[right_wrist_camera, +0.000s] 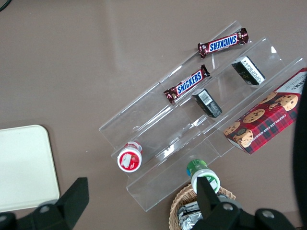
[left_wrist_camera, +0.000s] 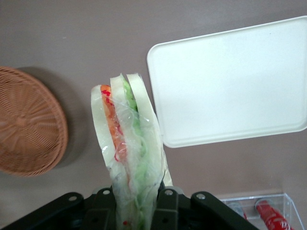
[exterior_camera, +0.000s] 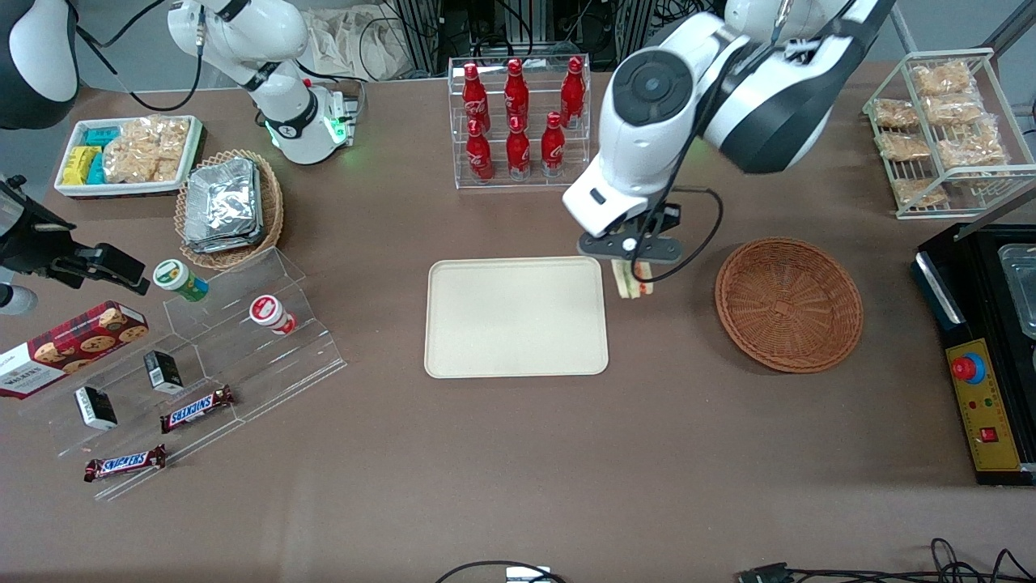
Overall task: Place sandwich from basket to tray
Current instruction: 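Carry the sandwich with the left gripper over the cream tray, then lower the sandwich onto the tray and open the left gripper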
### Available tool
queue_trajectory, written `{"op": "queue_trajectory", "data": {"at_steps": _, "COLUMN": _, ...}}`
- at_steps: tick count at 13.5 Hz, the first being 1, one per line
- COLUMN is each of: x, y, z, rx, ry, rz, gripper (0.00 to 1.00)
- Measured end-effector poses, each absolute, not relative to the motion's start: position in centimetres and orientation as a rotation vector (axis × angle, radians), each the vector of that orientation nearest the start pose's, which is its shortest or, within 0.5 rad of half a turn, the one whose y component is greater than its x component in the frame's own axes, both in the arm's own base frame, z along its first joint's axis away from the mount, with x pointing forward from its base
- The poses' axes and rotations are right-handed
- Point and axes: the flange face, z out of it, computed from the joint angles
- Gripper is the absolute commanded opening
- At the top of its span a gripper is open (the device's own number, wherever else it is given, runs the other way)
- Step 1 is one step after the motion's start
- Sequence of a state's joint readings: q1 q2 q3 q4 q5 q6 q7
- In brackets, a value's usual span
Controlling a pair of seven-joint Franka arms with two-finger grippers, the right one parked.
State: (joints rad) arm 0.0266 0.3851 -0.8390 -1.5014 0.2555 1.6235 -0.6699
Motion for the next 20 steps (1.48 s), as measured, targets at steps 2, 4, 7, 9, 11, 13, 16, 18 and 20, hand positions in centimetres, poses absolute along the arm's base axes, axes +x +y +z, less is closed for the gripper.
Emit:
{"op": "queue_trajectory", "data": {"at_steps": 2, "x": 50.8, "y": -39.6, "z": 43.9, "rx": -3.081, "ry": 0.226, "rz": 0.166, "gripper": 0.27}}
{"op": "queue_trajectory", "data": {"at_steps": 4, "x": 50.4, "y": -40.5, "z": 38.0, "rx": -3.084, "ry": 0.205, "rz": 0.154, "gripper": 0.27}}
{"op": "queue_trajectory", "data": {"at_steps": 7, "x": 48.8, "y": -42.4, "z": 31.6, "rx": -3.033, "ry": 0.271, "rz": 0.137, "gripper": 0.27}}
{"op": "queue_trajectory", "data": {"at_steps": 9, "x": 48.5, "y": -42.9, "z": 28.3, "rx": -2.999, "ry": 0.295, "rz": 0.133, "gripper": 0.27}}
{"op": "queue_trajectory", "data": {"at_steps": 11, "x": 48.2, "y": -43.3, "z": 26.3, "rx": -3.005, "ry": 0.327, "rz": 0.126, "gripper": 0.27}}
{"op": "queue_trajectory", "data": {"at_steps": 13, "x": 47.6, "y": -43.6, "z": 24.9, "rx": -3.003, "ry": 0.329, "rz": 0.107, "gripper": 0.31}}
{"op": "queue_trajectory", "data": {"at_steps": 16, "x": 47.4, "y": -43.7, "z": 24.4, "rx": -3.005, "ry": 0.331, "rz": 0.105, "gripper": 1.00}}
{"op": "queue_trajectory", "data": {"at_steps": 18, "x": 47.4, "y": -43.7, "z": 24.4, "rx": -3.006, "ry": 0.328, "rz": 0.104, "gripper": 1.00}}
{"op": "queue_trajectory", "data": {"at_steps": 20, "x": 47.4, "y": -43.6, "z": 24.4, "rx": -3.009, "ry": 0.294, "rz": 0.102, "gripper": 1.00}}
